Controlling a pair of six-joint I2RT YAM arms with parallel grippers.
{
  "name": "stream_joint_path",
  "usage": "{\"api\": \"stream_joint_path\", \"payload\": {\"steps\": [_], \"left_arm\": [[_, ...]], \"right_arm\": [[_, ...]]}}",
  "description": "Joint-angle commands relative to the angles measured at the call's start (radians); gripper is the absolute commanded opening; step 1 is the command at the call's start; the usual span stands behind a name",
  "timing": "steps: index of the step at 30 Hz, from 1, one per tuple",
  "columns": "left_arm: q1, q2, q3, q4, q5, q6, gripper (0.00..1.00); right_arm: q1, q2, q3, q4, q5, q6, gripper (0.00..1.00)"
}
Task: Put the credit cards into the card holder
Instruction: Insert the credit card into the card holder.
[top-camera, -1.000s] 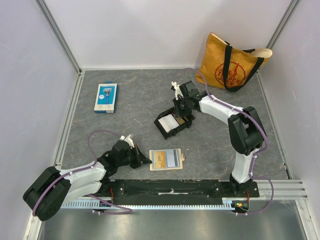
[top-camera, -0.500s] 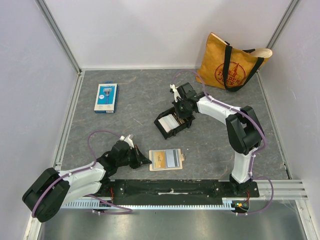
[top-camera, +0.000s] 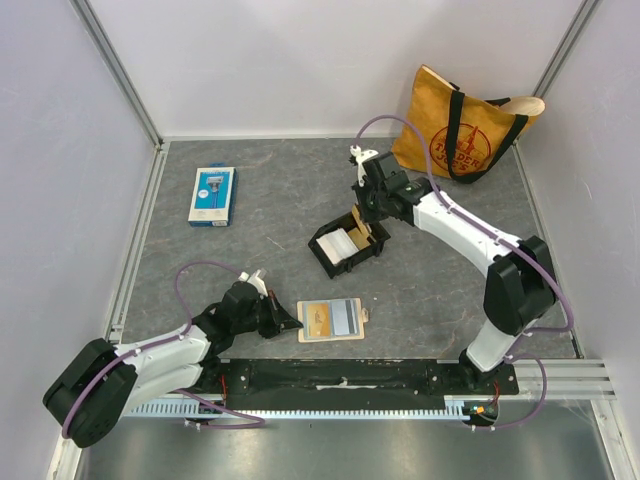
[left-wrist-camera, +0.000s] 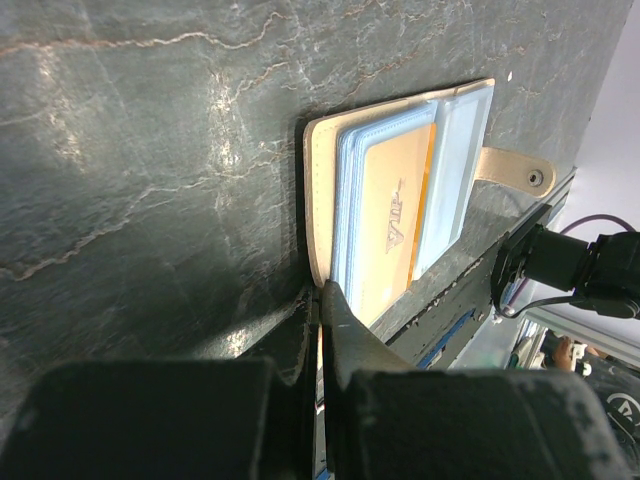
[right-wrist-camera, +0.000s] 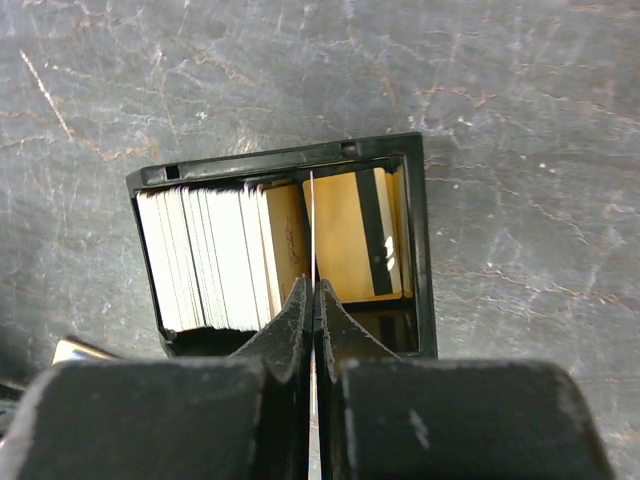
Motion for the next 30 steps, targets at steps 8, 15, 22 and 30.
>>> {"api": "stream_joint_path", "payload": {"steps": [8,15,22,30], "left_arm": [[-0.001,-0.006,-0.021,-0.024,0.000,0.032,0.02],[-0.002,-0.015,-0.013,-0.047,0.003,0.039,0.02],[-0.001,-0.044,-0.018,-0.061,0.000,0.035,0.02],[-0.001,-0.074,-0.015,-0.069,0.007,0.043,0.02]], "right_arm": [[0.377,-0.097,0.040,-0.146,0.899,0.451,0.00],[0.582,-0.010,0.145,-0.362,1.222,0.696,0.00],[0.658,-0.014,0.127,-0.372,1.114,0.771,0.00],[0.659,-0.255,-0.269,0.136,0.619,0.707,0.00]]}}
